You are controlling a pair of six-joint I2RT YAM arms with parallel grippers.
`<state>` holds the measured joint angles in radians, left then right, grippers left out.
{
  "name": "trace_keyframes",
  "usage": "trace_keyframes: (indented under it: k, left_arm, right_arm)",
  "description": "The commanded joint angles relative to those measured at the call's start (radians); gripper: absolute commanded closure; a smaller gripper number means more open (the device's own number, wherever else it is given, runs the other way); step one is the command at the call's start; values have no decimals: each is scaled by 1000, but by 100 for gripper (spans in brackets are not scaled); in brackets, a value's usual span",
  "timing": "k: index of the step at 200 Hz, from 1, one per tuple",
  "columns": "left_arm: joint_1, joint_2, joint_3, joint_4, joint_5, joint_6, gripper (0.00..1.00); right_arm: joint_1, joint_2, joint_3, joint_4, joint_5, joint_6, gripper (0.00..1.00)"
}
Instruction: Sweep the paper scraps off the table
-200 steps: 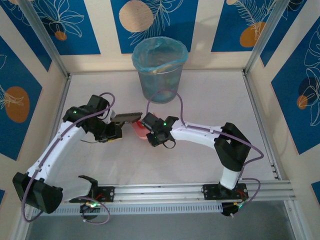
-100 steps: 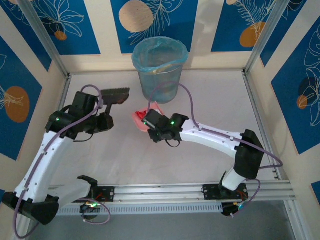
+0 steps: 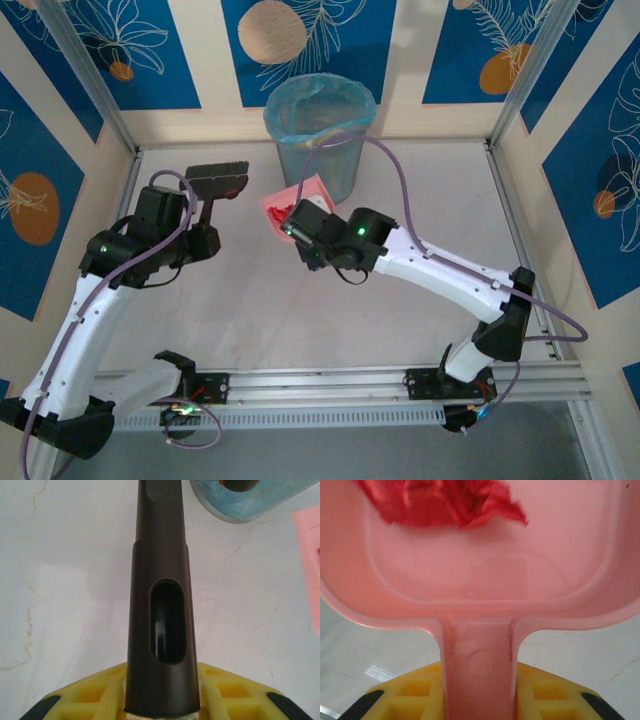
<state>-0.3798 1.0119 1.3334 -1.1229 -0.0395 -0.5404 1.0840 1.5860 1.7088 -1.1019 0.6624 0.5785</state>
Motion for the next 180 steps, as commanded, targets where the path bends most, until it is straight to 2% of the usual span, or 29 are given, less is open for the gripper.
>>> trace_keyframes:
  k: [1,24,50,87,111,140,180]
  left_arm:
    - [-24,-6,7,60,-29,16,100]
    - [-54,10,23,61,-59,35,100]
    - [-90,23,48,50,-117,68,100]
    - [-134,37,40,55,-128,95,100]
    - [-170,41,36,46,-146,111,100]
    - [-233,43,50,33,-155,133,100]
    - [-321,49,46,24,-199,155,100]
  right_arm:
    - [-13,33,159,-88,44,6,100]
    - [-45,120,342,-145,32,-10,100]
    - [-103,270,636,-227,-21,-20,100]
    - [-190,464,1020,-253,-96,-58,100]
    - [-266,479,1029,-170,-174,-23,100]
    - [-364,486,1012,-78,-329,56,100]
    - [-445,530,1054,-29,-488,131,100]
